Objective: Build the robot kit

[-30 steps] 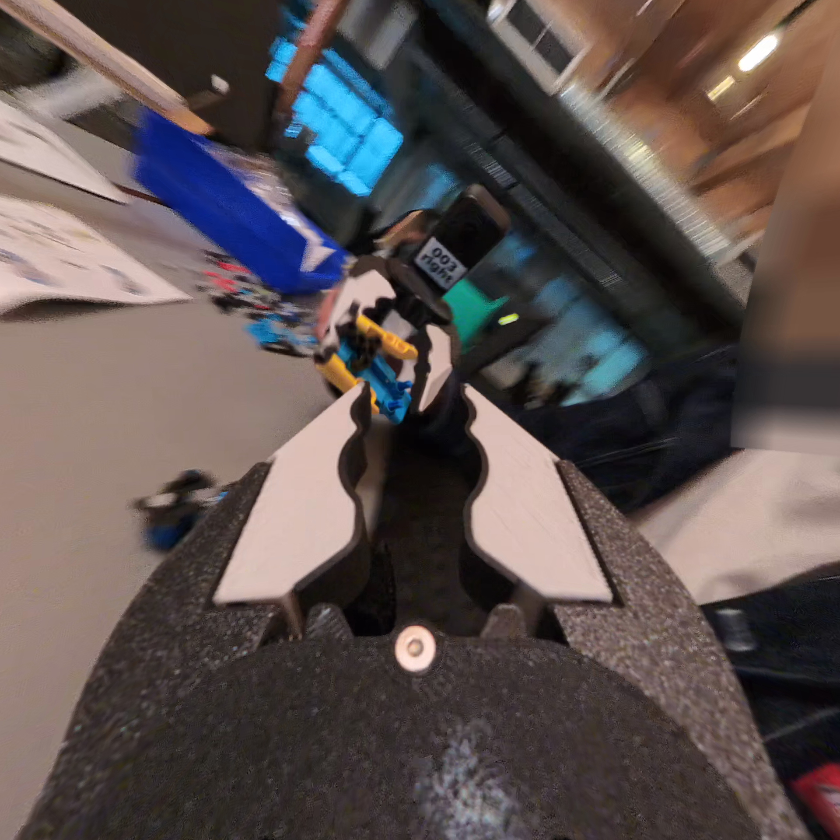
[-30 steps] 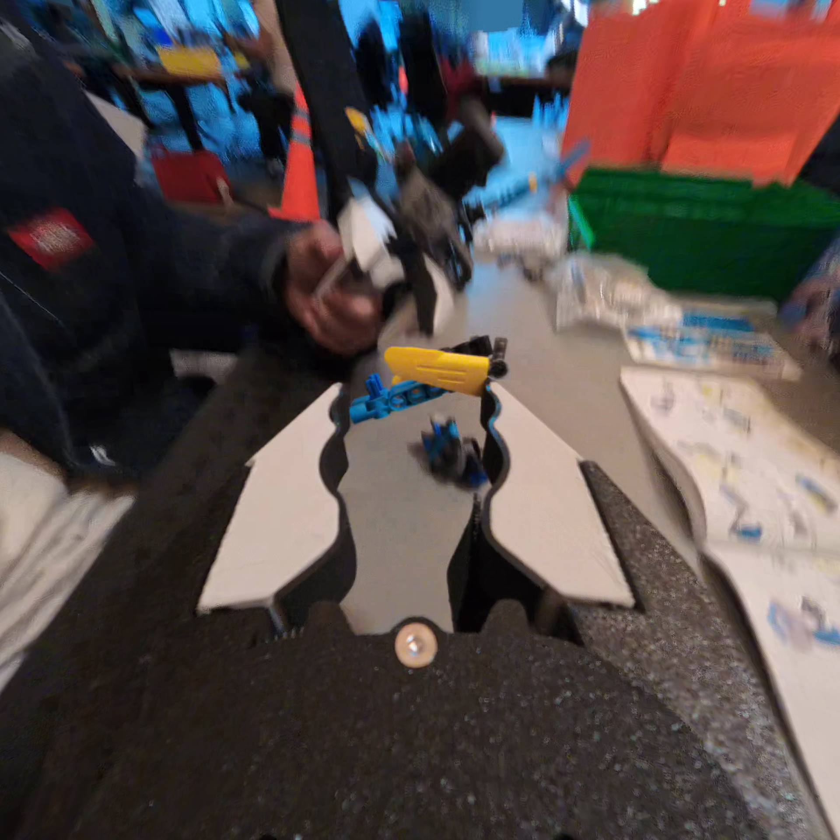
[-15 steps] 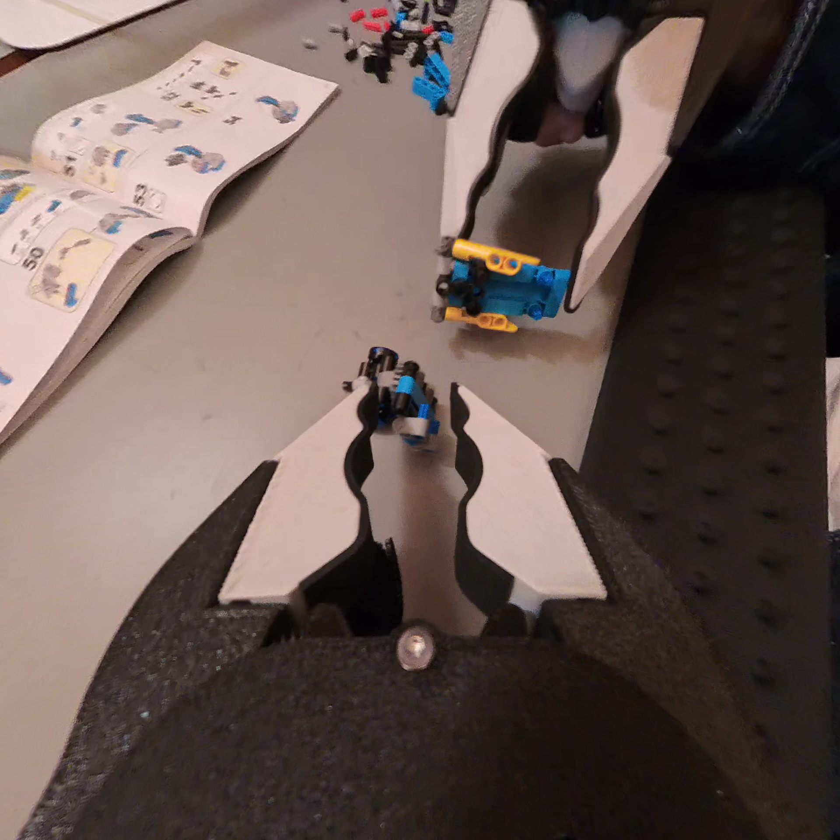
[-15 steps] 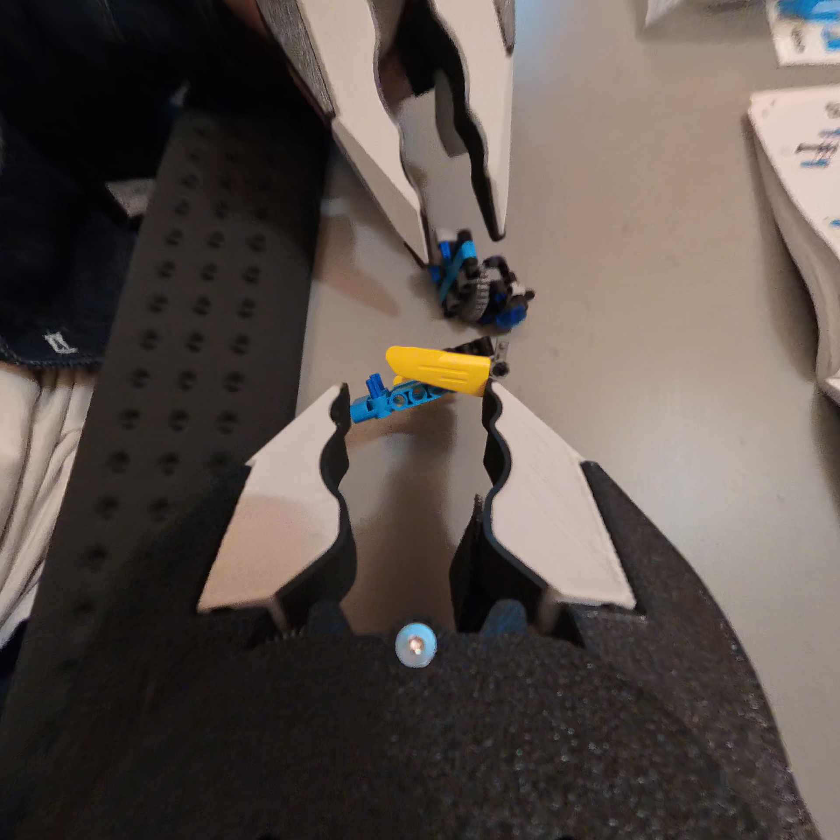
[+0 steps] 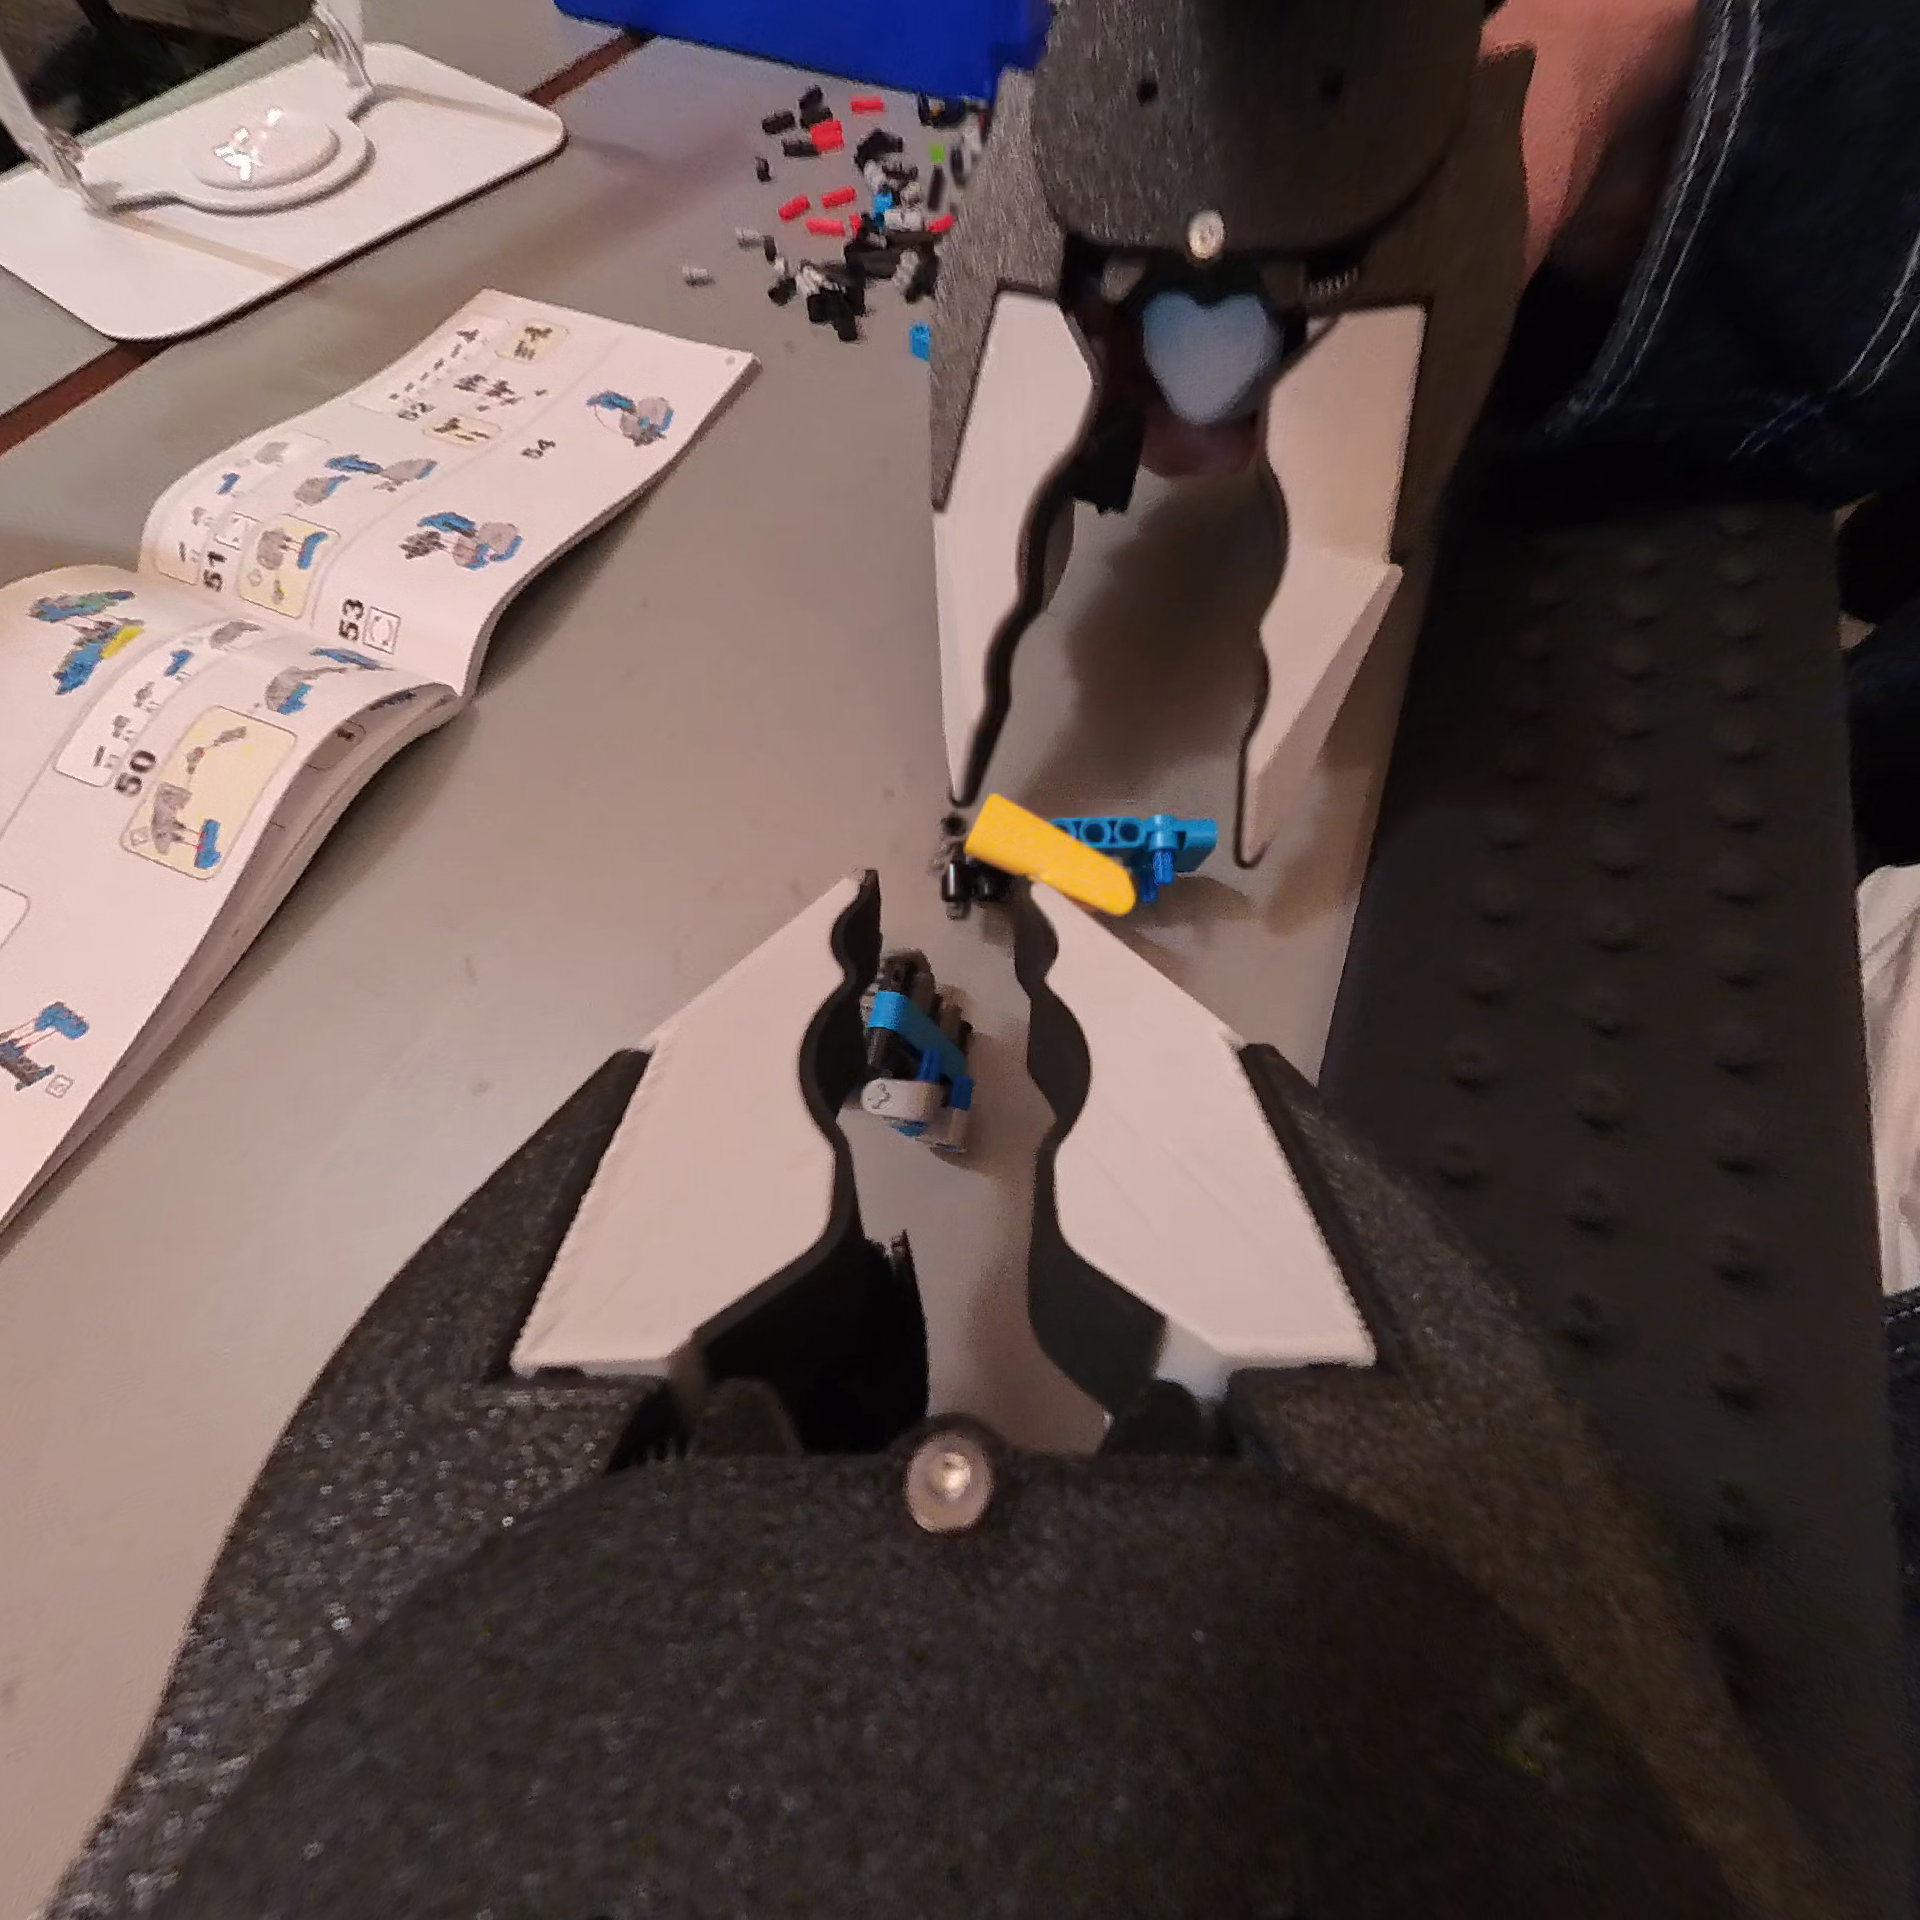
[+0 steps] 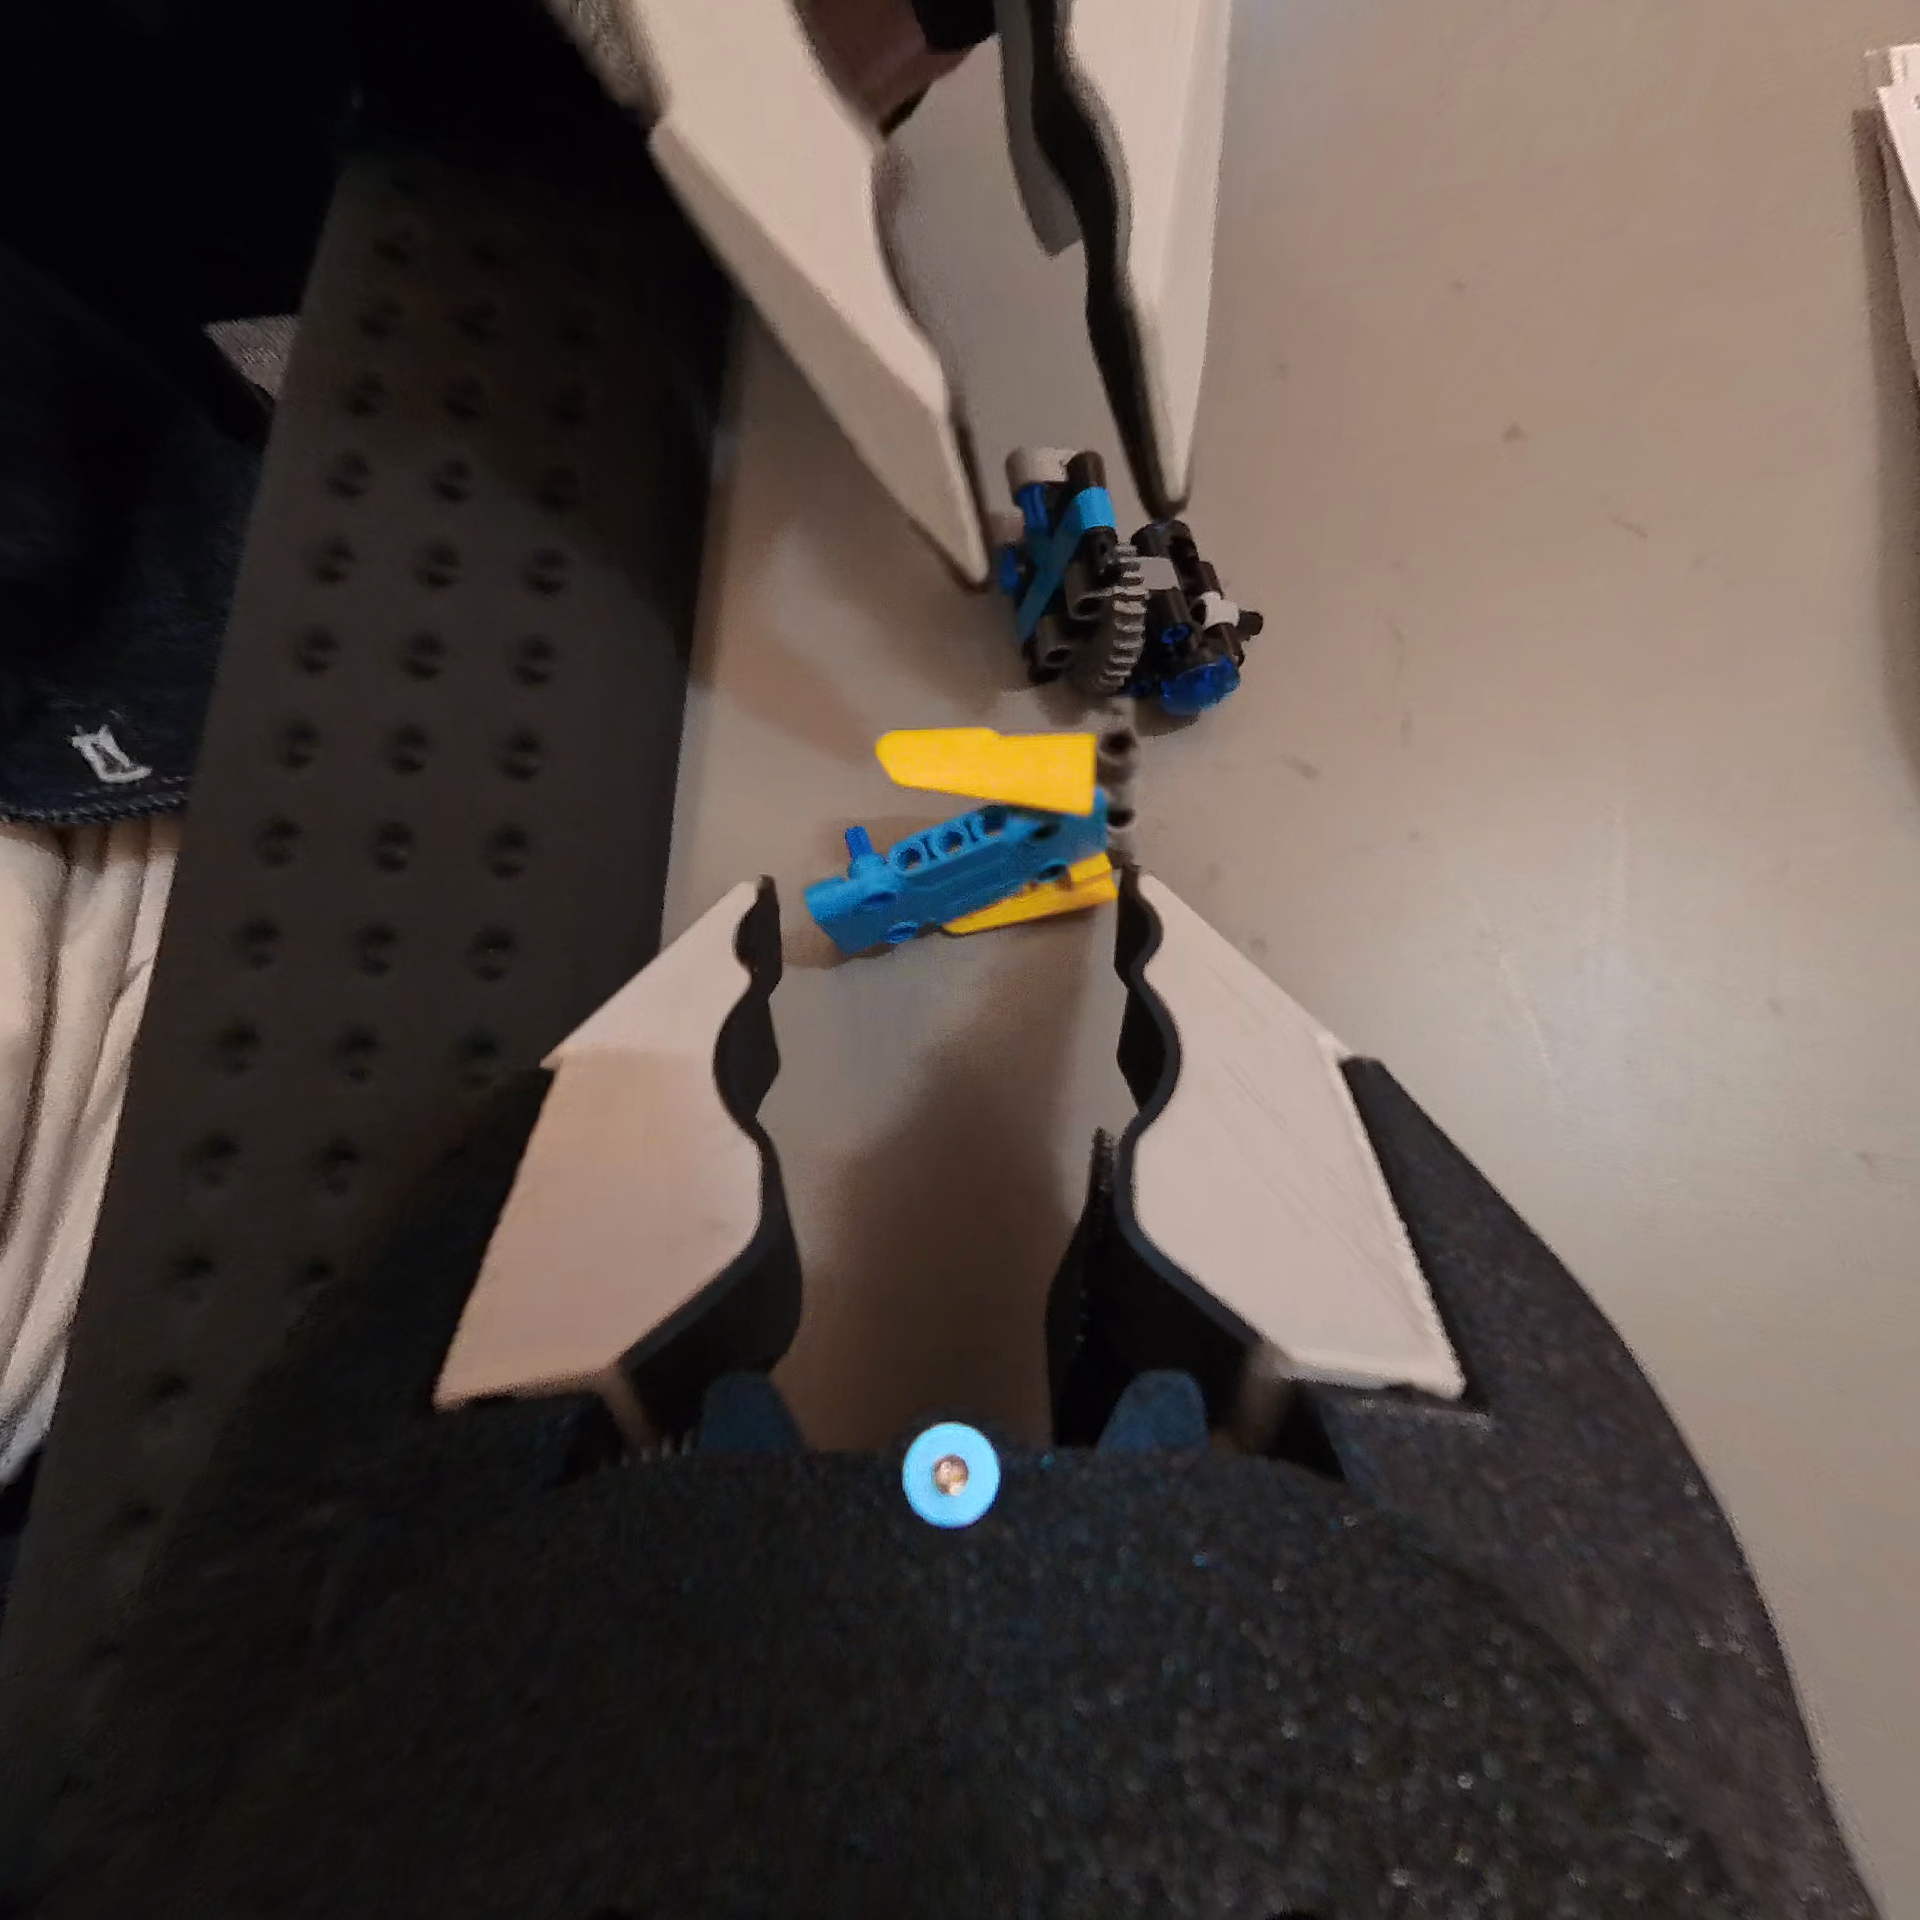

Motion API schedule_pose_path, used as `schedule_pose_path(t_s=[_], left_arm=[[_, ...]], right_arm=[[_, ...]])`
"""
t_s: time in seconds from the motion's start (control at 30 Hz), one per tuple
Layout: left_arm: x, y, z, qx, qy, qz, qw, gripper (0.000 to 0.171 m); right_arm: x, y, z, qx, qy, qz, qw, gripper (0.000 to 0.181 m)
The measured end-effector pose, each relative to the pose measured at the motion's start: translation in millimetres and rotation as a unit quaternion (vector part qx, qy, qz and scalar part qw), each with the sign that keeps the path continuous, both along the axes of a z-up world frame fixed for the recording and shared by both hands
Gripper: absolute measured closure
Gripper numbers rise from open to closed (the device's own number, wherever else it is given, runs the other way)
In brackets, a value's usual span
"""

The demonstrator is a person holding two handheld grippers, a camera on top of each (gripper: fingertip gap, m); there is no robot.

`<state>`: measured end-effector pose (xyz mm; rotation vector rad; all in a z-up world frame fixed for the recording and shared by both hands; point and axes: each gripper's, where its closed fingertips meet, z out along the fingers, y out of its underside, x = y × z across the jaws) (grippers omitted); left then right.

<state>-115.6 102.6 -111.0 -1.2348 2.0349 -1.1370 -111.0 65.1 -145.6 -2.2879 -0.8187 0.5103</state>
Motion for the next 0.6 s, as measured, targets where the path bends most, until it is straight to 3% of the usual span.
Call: schedule_pose_path(t_s=[0.2,0.3,0.43,0.6], left_arm=[[-6,-10,-7,0.023,0.011,-0.004,1.0,0.145],[-14,-9,-11,0.051,0.023,-0.004,0.998,0.145],[-30,-7,-15,0.058,0.038,-0.003,0.998,0.145],[-38,-16,-14,0.016,0.049,0.0,0.999,0.146]], right_arm=[[7,4,5,0.02,0.017,-0.08,0.996,0.117],[-4,0,10,0.056,0.006,-0.062,0.996,0.115],[-10,6,5,0.103,-0.081,-0.031,0.991,0.101],[-18,14,-9,0.06,-0.165,0.074,0.982,0.092]])
